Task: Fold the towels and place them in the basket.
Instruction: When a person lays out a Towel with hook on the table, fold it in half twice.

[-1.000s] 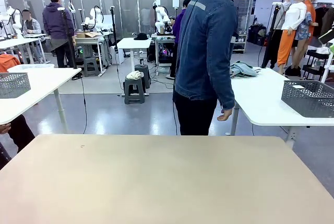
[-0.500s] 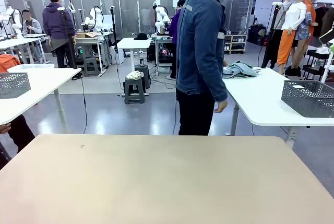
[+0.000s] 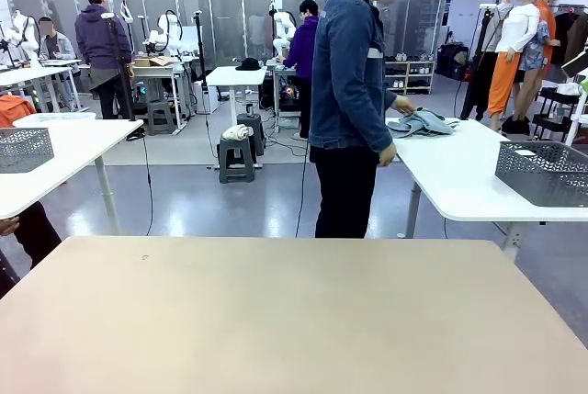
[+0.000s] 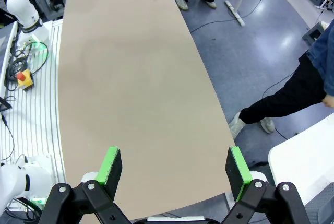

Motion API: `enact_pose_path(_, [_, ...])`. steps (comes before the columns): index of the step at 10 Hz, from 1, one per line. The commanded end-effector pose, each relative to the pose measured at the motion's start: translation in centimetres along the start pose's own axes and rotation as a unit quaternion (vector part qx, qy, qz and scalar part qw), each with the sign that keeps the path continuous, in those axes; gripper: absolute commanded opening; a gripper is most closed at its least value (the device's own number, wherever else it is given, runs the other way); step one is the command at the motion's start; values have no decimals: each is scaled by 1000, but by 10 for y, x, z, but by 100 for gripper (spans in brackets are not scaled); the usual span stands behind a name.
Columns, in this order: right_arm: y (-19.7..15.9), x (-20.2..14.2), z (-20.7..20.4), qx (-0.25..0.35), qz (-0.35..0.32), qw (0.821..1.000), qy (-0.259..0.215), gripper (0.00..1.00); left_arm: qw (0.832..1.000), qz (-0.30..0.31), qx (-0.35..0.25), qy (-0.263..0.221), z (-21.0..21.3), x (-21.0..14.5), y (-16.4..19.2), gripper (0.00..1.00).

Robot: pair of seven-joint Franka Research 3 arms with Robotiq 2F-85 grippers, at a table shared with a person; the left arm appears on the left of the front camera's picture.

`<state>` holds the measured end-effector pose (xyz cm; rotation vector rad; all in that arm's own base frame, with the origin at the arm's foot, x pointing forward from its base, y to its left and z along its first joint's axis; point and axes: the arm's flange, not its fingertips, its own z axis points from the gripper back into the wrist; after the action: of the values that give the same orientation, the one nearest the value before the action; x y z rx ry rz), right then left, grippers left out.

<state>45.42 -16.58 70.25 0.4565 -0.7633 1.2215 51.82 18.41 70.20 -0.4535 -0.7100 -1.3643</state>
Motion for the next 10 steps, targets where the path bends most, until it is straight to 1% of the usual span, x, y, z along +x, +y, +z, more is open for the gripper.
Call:
enact_pose_path(1, [1, 0, -1, 1, 0, 1000, 0, 100, 1000, -1, 1, 0, 1, 0, 0, 100])
enact_pose_path(10, [1, 0, -1, 1, 0, 1000, 0, 100, 1000, -1, 1, 0, 1, 0, 0, 100])
